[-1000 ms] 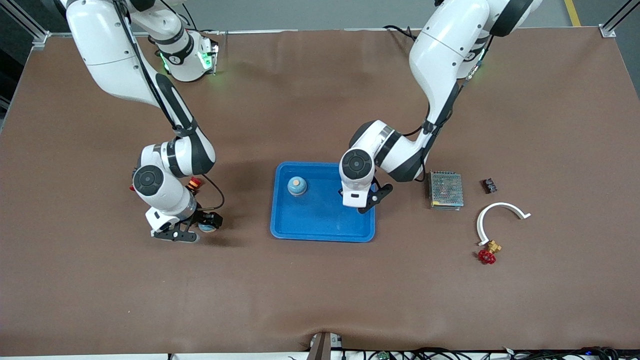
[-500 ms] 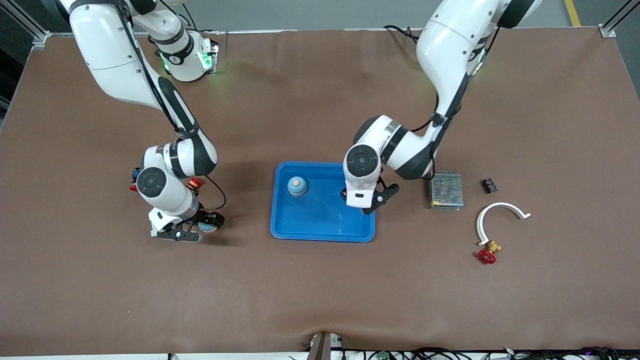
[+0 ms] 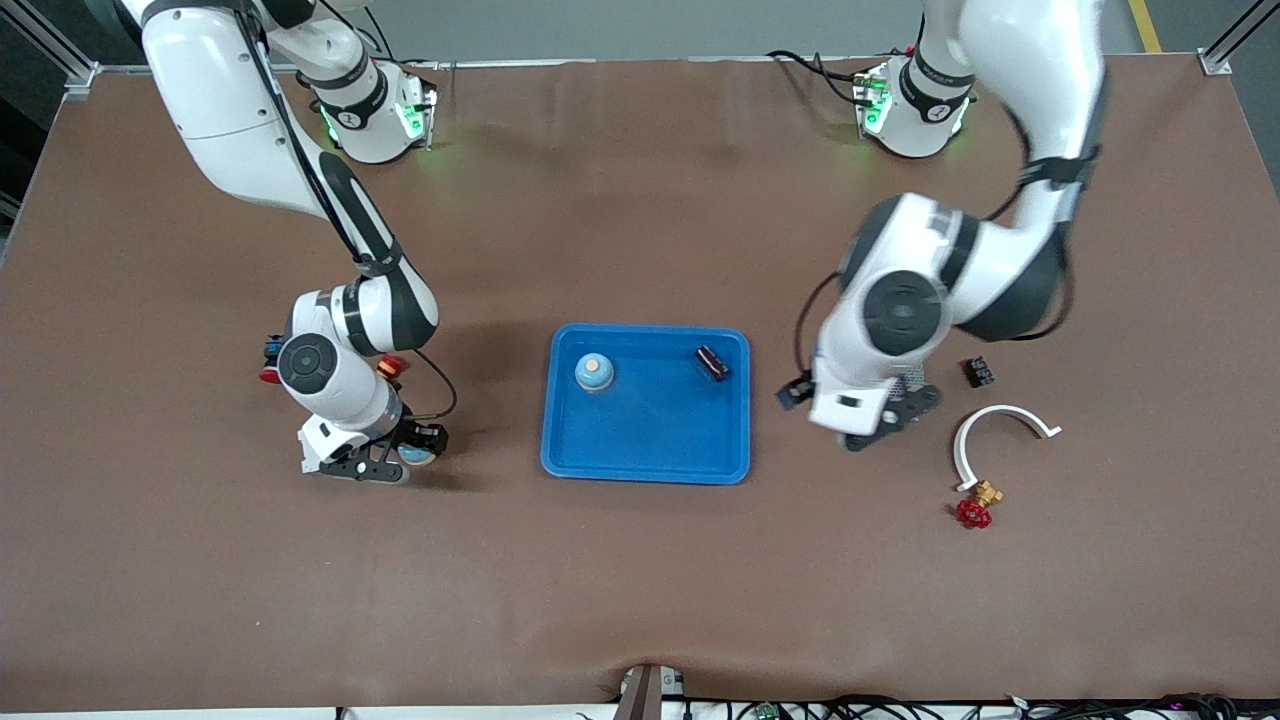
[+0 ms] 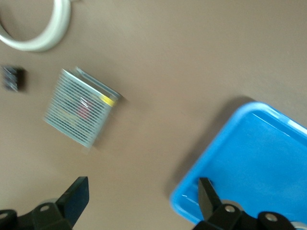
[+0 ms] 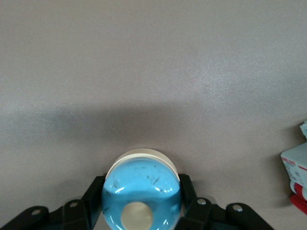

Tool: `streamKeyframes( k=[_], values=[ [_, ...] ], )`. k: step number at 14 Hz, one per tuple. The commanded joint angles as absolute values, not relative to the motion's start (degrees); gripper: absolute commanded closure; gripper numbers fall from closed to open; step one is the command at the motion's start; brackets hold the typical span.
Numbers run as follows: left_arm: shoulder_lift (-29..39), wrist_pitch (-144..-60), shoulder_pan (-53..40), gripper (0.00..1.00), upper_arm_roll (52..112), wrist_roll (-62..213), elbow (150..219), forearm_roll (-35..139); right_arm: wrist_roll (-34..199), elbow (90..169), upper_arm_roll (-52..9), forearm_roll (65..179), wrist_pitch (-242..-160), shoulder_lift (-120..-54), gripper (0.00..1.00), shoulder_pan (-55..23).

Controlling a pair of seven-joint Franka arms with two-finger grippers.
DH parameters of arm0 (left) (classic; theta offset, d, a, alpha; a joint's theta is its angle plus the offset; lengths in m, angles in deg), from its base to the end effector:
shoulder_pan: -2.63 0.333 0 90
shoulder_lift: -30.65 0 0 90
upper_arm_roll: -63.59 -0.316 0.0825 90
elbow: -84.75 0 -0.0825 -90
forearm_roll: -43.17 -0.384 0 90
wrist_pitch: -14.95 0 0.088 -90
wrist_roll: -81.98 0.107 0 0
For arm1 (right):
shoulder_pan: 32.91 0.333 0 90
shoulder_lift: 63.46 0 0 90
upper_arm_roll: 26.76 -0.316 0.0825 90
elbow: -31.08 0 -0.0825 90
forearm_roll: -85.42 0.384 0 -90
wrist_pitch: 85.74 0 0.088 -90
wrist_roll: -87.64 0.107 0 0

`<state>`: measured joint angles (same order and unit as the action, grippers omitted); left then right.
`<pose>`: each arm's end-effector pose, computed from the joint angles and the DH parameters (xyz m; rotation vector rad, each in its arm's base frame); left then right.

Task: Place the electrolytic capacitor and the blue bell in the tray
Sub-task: 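Carry the bell toward the tray while the left gripper reaches the second capacitor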

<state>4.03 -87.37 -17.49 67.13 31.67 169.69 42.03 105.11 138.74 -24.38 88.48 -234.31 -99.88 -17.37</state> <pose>0.6190 -0.2627 0.3949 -2.9641 -0.6997 0.2038 0.6253 0.1465 0.1763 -3.1086 0.1721 -0.1169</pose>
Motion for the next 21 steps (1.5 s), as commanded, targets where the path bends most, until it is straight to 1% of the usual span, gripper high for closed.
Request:
streamKeyframes(
  k=[1,3,4,6,8,9,10,13,15,17,19,21],
  values=[
    [8.6,-83.0,-10.7,0.00,67.8,42.4,171.0,41.9,105.4,138.8,-24.6,89.1,-234.0,-99.8,1.00,-17.3],
    [10.6,-81.0,-4.6,0.00,67.9,52.7,171.3,41.9,105.2,138.7,-24.6,89.1,-233.8,-99.2,1.00,-17.0],
    [11.1,-80.6,-2.1,0.00,67.9,57.7,171.5,41.9,105.3,138.3,-24.8,89.1,-232.4,-98.7,1.00,-17.0],
    [11.7,-80.7,2.4,0.00,67.9,65.2,171.9,41.8,106.6,135.2,-25.8,89.4,-225.5,-97.7,1.00,-17.4],
    [11.8,-82.1,6.1,0.00,67.8,71.5,173.2,41.0,110.4,131.7,-26.0,92.4,-220.5,-96.6,1.00,-16.4],
    [12.5,-84.4,8.1,0.00,67.9,74.8,175.1,41.0,113.1,130.0,-26.0,92.7,-218.0,-96.4,1.00,-15.3],
    [13.8,-88.1,9.4,0.00,67.9,77.3,178.4,41.1,117.4,128.0,-25.9,92.7,-215.9,-96.4,1.00,-13.9],
    [17.3,-98.1,10.2,0.00,67.9,77.1,188.2,41.2,131.5,123.7,-25.7,92.5,-214.4,-96.9,1.00,-8.1],
    [18.2,-103.5,10.2,0.00,68.0,76.1,193.6,41.3,138.4,119.4,-25.8,92.5,-214.2,-98.7,1.00,-5.0],
    [19.5,-109.6,9.9,0.00,68.1,72.5,199.8,41.2,143.3,114.6,-25.5,91.8,-210.7,-101.4,1.00,-1.6],
    [20.1,-111.9,9.8,0.00,68.7,69.4,203.4,41.2,147.6,109.9,-25.3,91.5,-207.5,-103.7,1.00,-0.4],
    [19.9,-113.7,9.8,0.00,69.3,67.0,206.0,41.2,148.6,109.7,-25.3,91.3,-207.8,-104.9,1.00,0.2]
  ],
)
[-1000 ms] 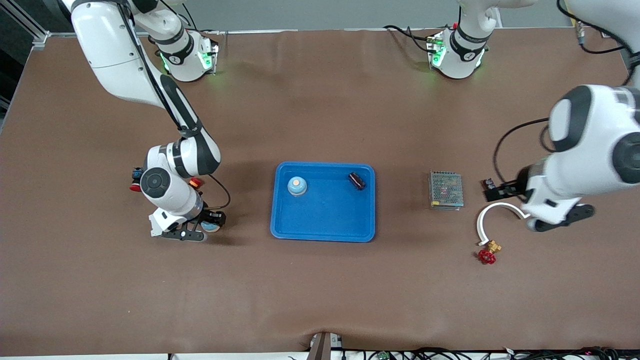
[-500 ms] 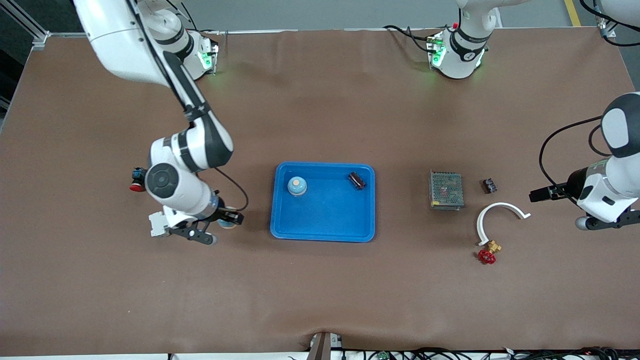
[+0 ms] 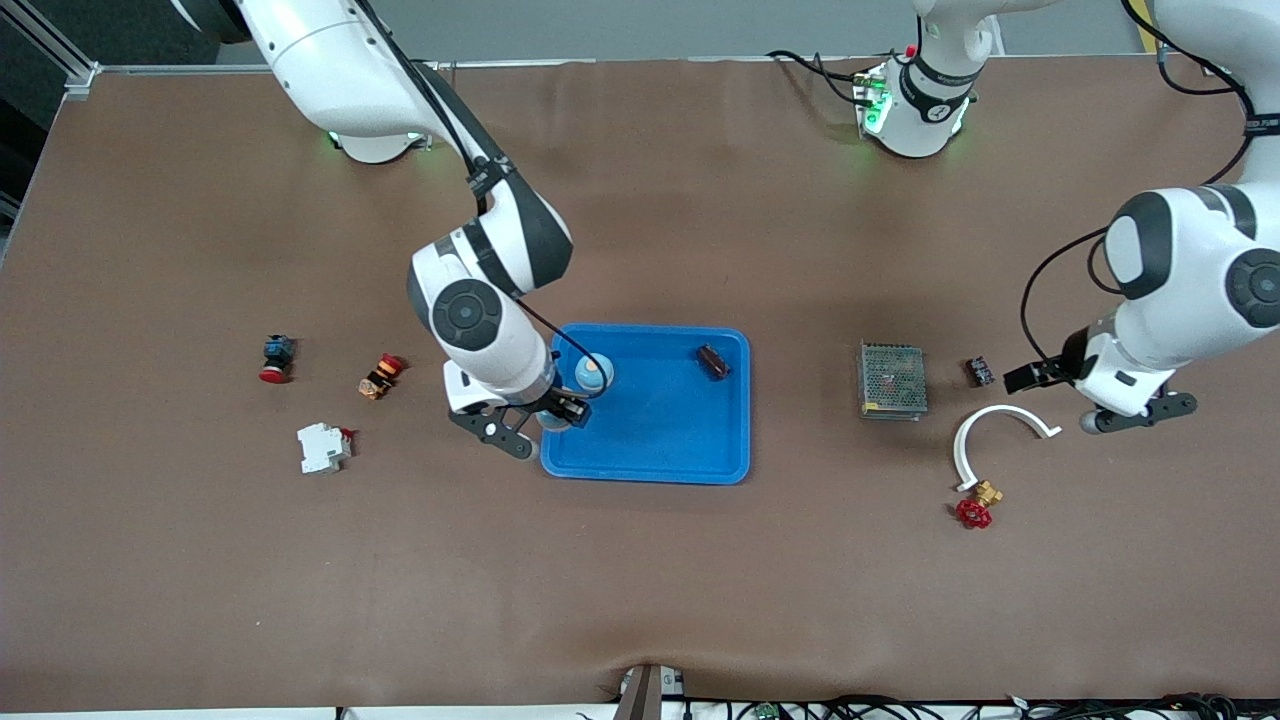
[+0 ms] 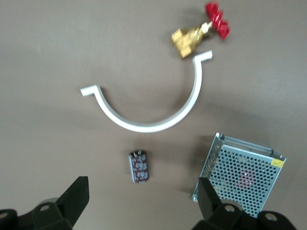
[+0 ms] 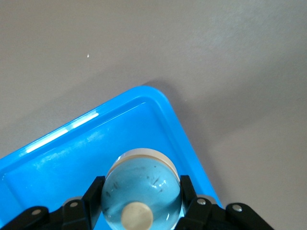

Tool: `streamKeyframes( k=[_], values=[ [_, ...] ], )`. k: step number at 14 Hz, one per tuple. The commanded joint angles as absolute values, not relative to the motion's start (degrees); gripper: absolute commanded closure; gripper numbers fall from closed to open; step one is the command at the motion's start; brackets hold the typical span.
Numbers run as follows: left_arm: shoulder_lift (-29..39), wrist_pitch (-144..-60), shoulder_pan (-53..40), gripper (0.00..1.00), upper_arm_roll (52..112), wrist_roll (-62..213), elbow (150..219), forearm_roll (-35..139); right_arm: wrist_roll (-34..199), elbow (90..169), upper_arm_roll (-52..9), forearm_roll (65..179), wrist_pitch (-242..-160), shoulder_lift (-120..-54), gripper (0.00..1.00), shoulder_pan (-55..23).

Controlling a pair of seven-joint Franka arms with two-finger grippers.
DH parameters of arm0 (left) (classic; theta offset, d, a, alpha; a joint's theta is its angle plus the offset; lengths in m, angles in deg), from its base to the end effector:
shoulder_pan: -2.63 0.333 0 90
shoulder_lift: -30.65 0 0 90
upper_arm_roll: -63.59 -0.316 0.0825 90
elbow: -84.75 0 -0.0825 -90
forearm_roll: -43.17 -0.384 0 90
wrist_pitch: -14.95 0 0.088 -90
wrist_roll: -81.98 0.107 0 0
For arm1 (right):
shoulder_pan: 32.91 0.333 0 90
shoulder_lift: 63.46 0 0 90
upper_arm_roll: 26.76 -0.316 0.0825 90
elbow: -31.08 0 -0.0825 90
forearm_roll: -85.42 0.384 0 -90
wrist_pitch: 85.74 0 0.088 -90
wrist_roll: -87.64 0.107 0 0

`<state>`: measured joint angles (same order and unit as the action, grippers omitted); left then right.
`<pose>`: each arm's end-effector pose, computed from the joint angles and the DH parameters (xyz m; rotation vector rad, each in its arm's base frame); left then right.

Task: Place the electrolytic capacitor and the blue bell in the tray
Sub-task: 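Carry the bell toward the tray while the left gripper reaches the second capacitor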

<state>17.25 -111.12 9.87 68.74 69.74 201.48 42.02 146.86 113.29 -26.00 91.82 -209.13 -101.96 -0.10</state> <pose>0.5800 0.0231 0.3244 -3.1161 -0.3748 0.1099 0.6124 0.3910 0.3012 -2.9407 0.7988 0.0443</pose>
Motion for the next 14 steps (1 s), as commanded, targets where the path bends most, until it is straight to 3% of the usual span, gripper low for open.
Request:
streamKeyframes(
  k=[1,7,14],
  values=[
    [19.6,-115.7,9.8,0.00,69.3,65.8,207.5,41.2,149.5,109.7,-25.3,90.9,-208.1,-105.8,1.00,0.3],
    [14.0,-120.0,9.8,0.00,69.1,59.0,208.9,41.1,154.0,106.2,-25.3,88.8,-211.3,-112.1,1.00,1.0],
    [9.7,-123.7,10.3,0.00,68.8,58.9,209.1,41.1,156.2,104.8,-25.3,88.6,-213.9,-115.1,1.00,2.7]
  ],
)
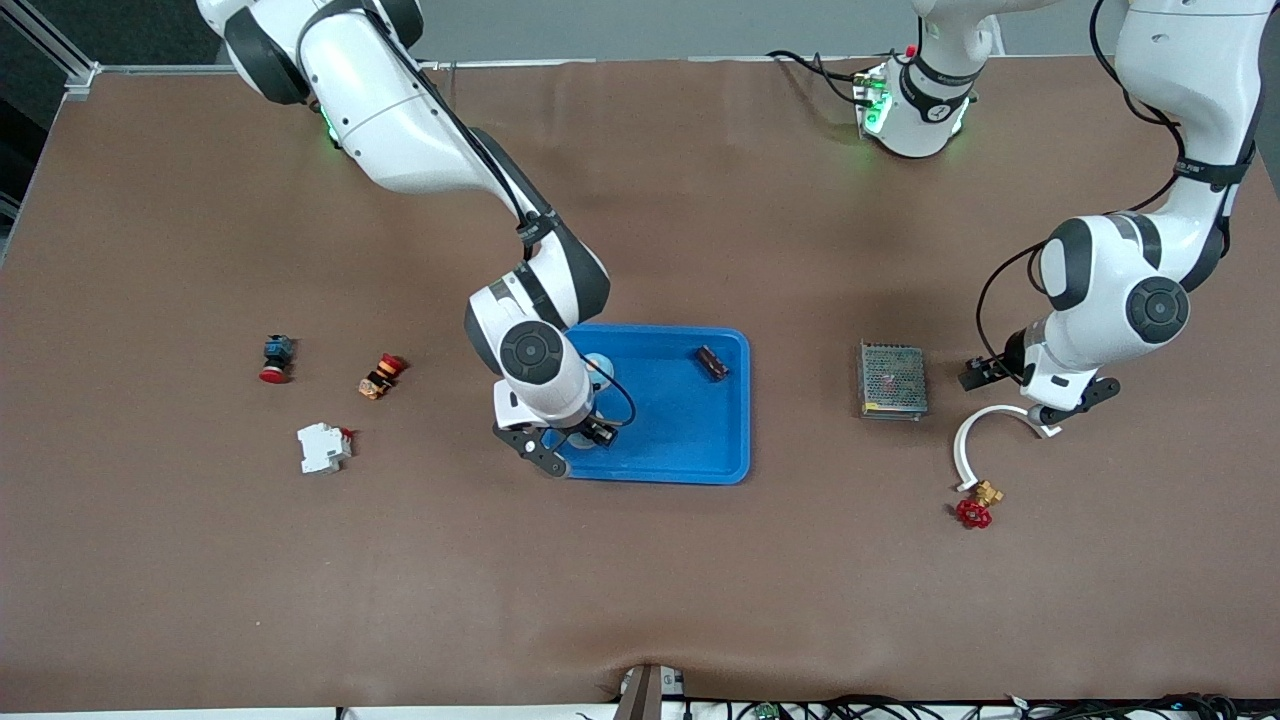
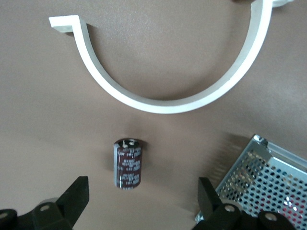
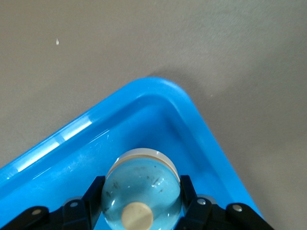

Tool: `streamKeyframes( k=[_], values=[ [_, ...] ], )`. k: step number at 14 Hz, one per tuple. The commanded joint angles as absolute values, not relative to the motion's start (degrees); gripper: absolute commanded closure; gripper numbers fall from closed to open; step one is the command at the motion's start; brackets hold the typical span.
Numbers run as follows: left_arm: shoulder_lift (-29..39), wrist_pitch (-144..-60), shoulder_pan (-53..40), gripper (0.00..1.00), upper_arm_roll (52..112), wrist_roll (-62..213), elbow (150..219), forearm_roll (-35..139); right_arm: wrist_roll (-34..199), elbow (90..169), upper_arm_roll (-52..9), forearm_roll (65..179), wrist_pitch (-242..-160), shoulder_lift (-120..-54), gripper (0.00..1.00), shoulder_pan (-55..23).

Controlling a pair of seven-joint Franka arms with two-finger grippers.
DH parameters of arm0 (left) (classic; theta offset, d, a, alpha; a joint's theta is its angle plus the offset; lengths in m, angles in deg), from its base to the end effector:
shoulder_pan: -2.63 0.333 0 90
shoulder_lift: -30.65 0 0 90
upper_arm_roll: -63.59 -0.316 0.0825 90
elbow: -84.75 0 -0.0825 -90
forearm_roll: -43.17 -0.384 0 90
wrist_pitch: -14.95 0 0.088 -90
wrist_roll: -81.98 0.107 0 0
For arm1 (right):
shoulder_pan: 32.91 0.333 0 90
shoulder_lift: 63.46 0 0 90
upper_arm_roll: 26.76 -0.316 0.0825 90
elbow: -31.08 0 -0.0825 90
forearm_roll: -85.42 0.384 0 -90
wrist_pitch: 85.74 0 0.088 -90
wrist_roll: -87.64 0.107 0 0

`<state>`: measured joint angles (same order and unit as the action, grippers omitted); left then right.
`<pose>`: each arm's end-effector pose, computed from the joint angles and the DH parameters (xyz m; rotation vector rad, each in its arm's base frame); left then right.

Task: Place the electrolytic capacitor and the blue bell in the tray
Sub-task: 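Lower the bell over the tray while the left gripper grasps the capacitor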

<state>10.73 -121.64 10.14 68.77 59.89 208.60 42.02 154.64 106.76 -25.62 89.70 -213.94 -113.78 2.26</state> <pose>0.5524 0.0223 0.2246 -3.0652 -0.6441 0.1960 0.6160 0.4228 0.2089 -2.9398 0.9304 0.0150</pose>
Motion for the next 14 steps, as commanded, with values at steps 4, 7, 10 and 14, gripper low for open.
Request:
streamKeyframes(
  k=[4,7,10,14],
  values=[
    [8.4,-124.5,10.6,0.00,68.7,58.8,209.2,41.1,156.2,105.1,-25.3,88.2,-214.6,-115.2,1.00,2.8],
    [7.1,-125.7,11.2,0.00,68.7,58.8,209.2,41.1,156.4,105.3,-25.3,87.8,-215.6,-116.0,1.00,3.1],
    [6.3,-126.4,11.2,0.00,68.7,58.8,209.3,41.1,156.6,106.8,-25.3,87.1,-218.0,-116.0,1.00,3.0],
    [6.0,-126.4,11.2,0.05,68.7,58.8,209.2,41.1,156.7,108.0,-25.3,86.9,-218.3,-115.8,1.00,3.2]
  ],
)
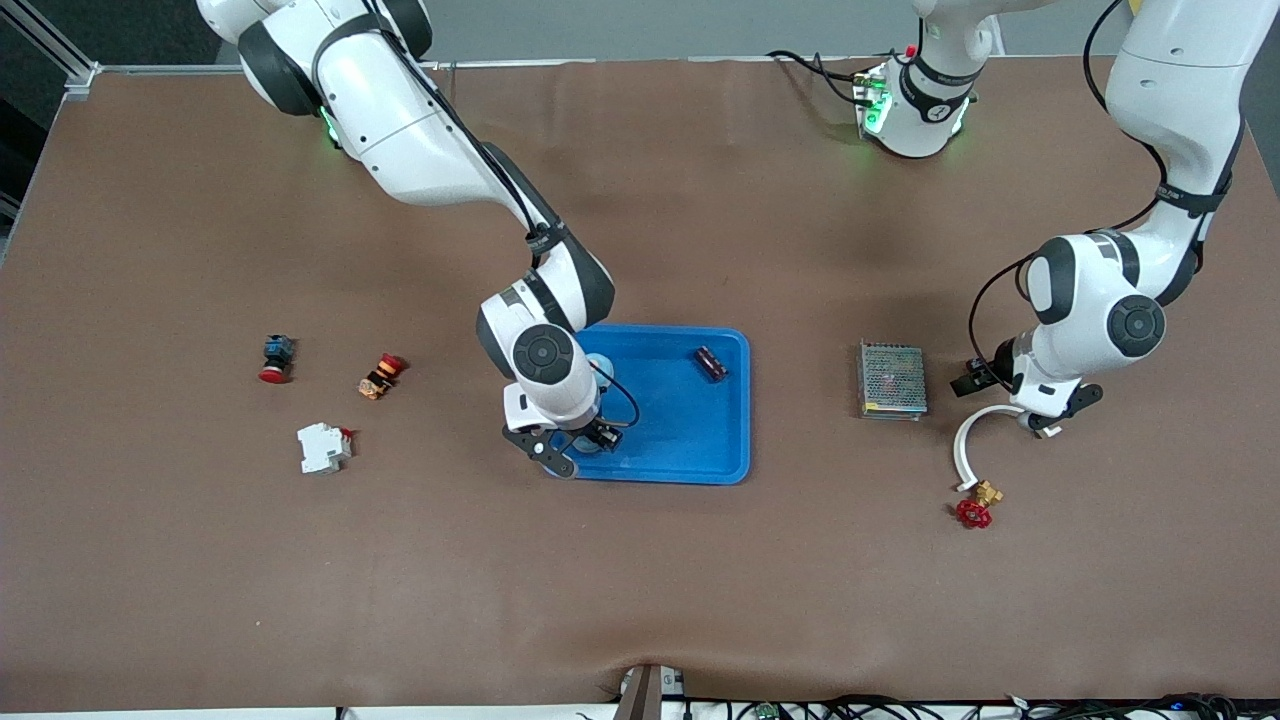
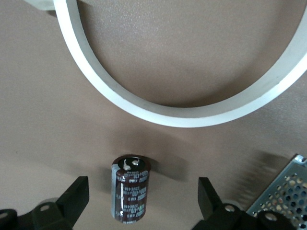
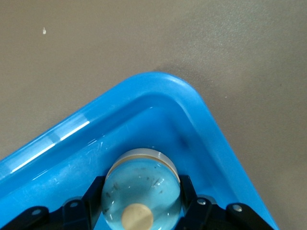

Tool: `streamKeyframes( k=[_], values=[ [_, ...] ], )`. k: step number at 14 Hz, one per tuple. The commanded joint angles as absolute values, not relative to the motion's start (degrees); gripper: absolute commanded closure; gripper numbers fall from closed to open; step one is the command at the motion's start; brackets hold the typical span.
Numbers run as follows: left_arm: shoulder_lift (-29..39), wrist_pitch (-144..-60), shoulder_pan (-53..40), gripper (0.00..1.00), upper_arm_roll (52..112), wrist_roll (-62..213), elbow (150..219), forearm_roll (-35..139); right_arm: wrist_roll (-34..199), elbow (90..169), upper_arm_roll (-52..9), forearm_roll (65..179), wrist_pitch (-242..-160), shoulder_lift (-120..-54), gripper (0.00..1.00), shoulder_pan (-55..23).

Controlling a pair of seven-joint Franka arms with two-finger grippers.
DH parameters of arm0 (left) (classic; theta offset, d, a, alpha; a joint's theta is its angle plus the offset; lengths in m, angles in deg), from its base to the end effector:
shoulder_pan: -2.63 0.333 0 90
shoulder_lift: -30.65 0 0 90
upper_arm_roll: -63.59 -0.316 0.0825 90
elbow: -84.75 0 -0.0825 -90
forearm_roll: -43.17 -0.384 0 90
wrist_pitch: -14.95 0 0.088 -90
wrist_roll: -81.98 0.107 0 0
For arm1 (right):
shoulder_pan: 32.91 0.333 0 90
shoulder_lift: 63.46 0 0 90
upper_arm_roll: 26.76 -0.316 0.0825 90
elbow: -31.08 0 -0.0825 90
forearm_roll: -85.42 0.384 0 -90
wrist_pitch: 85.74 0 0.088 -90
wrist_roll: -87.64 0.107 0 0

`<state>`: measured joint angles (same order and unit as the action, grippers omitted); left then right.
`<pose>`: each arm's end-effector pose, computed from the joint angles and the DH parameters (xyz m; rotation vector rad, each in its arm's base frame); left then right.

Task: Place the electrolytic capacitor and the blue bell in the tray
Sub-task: 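Lower the bell over the tray while the left gripper grasps the capacitor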

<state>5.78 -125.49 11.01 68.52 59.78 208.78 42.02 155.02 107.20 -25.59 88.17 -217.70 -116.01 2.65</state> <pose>0.5474 0.0319 0.1809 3.0577 0.6783 -0.2321 0.6134 0.4253 0.1825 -2.9467 0.9089 -0.0314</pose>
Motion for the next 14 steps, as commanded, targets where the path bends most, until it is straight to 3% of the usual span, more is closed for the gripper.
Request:
streamKeyframes(
  k=[1,5,9,12,14],
  values=[
    [6.0,-126.4,11.2,0.18,68.7,58.8,209.2,41.1,156.7,108.4,-25.3,86.9,-218.3,-115.8,1.00,3.2],
    [6.0,-126.4,11.2,0.43,68.7,58.9,209.2,41.1,156.7,108.9,-25.3,86.7,-218.3,-115.7,1.00,3.7],
    [6.0,-126.4,11.1,0.81,68.7,58.9,209.1,41.1,156.7,110.3,-25.3,86.6,-218.3,-115.2,1.00,4.0],
    [6.7,-125.6,10.8,0.94,68.8,58.2,208.6,41.1,156.7,111.1,-25.2,86.6,-218.1,-114.7,1.00,4.2],
    [7.8,-123.2,10.5,0.94,69.3,56.5,206.9,41.1,156.7,112.0,-25.2,86.6,-218.0,-114.0,1.00,4.1]
  ],
)
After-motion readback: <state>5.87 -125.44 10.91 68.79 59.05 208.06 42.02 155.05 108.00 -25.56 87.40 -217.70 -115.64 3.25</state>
